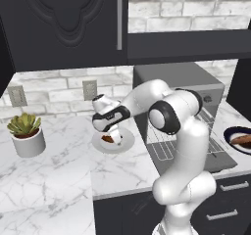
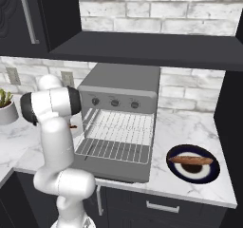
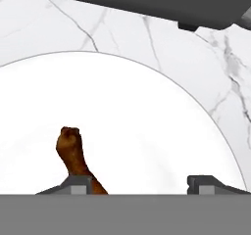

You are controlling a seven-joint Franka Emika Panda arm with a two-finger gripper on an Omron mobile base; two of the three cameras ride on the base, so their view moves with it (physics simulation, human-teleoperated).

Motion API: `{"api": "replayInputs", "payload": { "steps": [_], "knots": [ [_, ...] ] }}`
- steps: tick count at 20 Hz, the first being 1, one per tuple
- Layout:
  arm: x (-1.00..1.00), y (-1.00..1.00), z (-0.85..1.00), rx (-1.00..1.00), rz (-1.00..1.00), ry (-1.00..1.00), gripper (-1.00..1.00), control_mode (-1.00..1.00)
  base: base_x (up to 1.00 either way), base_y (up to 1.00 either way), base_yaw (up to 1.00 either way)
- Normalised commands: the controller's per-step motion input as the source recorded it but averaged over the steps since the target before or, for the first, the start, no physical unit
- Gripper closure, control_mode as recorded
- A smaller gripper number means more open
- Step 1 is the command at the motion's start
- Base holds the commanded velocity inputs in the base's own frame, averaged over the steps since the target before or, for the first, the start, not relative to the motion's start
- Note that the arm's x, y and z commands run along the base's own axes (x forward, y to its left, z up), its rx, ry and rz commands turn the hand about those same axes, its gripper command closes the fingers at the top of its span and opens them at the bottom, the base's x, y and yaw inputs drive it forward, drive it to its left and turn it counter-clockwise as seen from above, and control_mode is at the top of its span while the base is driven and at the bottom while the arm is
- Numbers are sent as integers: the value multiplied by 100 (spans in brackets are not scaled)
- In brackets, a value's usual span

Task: Open the toaster oven door. Place the baguette on the top rack in the toaster oven and place the chicken drumstick on the bottom rack.

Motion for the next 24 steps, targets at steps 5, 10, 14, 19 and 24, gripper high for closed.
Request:
{"api": "replayInputs", "payload": {
  "steps": [5, 10, 14, 19, 24],
  "knots": [
    [27, 22, -4, 0, -5, -2, -100, -100, 0, 0, 0],
    [16, 23, -47, 0, -4, 0, -100, -100, 0, 0, 0],
    [4, 14, -65, 0, -3, 0, 100, -100, 0, 0, 0],
    [0, 1, -46, 0, -1, 0, 100, -100, 0, 0, 0],
    [-13, 0, -21, 3, -2, -6, 100, -100, 0, 0, 0]
  ]
}}
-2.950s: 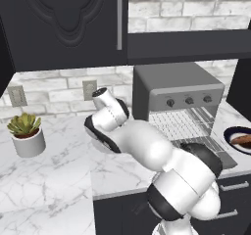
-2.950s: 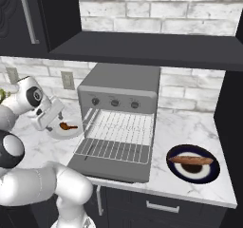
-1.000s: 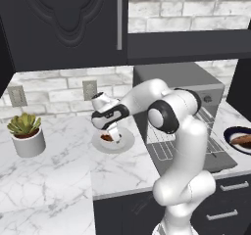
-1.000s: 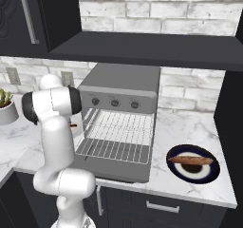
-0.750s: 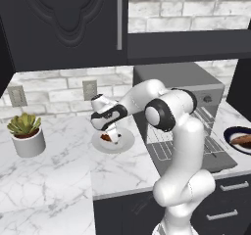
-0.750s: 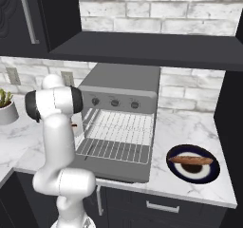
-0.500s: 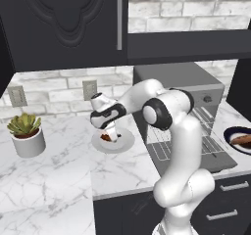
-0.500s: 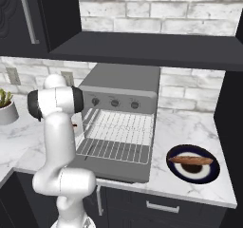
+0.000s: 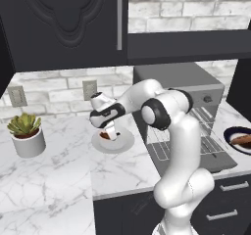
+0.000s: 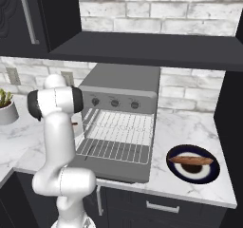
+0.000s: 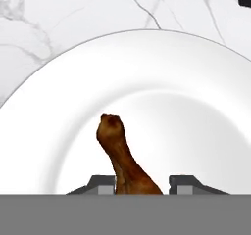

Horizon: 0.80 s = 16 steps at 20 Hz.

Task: Open the toaster oven door. Place the baguette on the top rack in the toaster oven and place the chicken drumstick on the bottom rack.

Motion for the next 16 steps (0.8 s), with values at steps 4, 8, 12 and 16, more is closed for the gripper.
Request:
{"api": "replayInputs", "payload": {
  "steps": [4, 8, 12, 16],
  "knots": [
    [-39, -9, 9, 7, -3, -19, 100, -100, 0, 0, 0],
    [-72, -10, 41, 8, 0, -31, 100, -100, 0, 0, 0],
    [-82, -2, 74, 3, 0, -33, 100, -100, 0, 0, 0],
    [-98, 0, 100, 0, 0, -21, 100, -100, 0, 0, 0]
  ]
}}
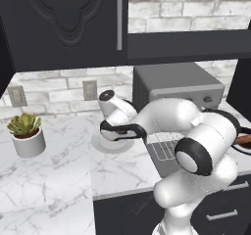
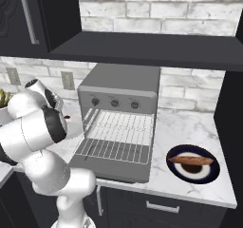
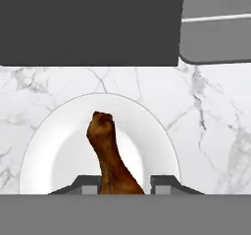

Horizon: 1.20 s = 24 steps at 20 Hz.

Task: Open the toaster oven door. Place the baguette on the top rack in the toaster oven and place the chicken drumstick on the bottom rack.

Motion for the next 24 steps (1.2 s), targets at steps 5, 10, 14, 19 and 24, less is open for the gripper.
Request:
{"api": "replayInputs", "payload": {
  "steps": [5, 10, 14, 19, 24],
  "knots": [
    [-92, 0, 99, 1, -4, -2, 100, -100, 0, 0, 0],
    [-74, -34, 69, 1, -9, 1, 100, -100, 0, 0, 0],
    [-63, -97, 11, 7, -1, 0, 100, -100, 0, 0, 0],
    [-49, -100, 0, 7, -5, 0, 100, -100, 0, 0, 0],
    [-2, -100, -2, 4, -10, 0, 100, -100, 0, 0, 0]
  ]
}}
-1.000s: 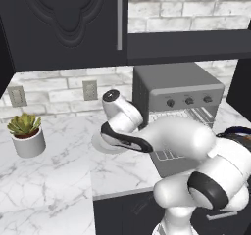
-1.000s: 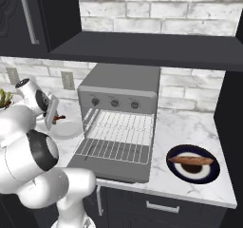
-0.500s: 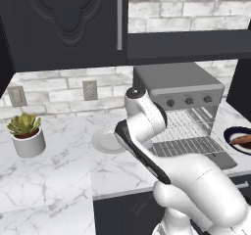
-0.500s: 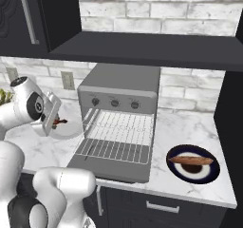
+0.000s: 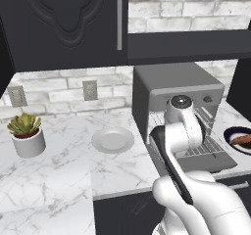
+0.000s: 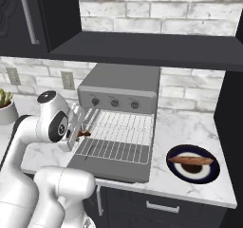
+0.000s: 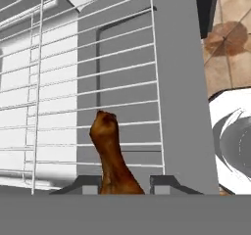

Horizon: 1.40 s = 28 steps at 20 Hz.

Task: Open the toaster oven door. Place the baguette on the top rack in the toaster oven and place the chicken drumstick on the bottom rack.

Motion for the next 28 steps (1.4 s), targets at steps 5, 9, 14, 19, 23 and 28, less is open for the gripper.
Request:
{"api": "replayInputs", "payload": {
  "steps": [5, 9, 14, 19, 23, 28],
  "knots": [
    [15, -74, -30, 0, -8, 0, 100, -100, 0, 0, 0],
    [33, -31, -36, 0, -3, 0, 100, -100, 0, 0, 0],
    [35, -9, -28, 0, -1, 0, 100, -100, 0, 0, 0],
    [29, -5, -34, 0, 0, 0, 100, -100, 0, 0, 0],
    [12, -7, -60, 0, 0, 0, 100, -100, 0, 0, 0],
    [4, -7, -55, 0, 0, -1, 100, -100, 0, 0, 0]
  ]
}}
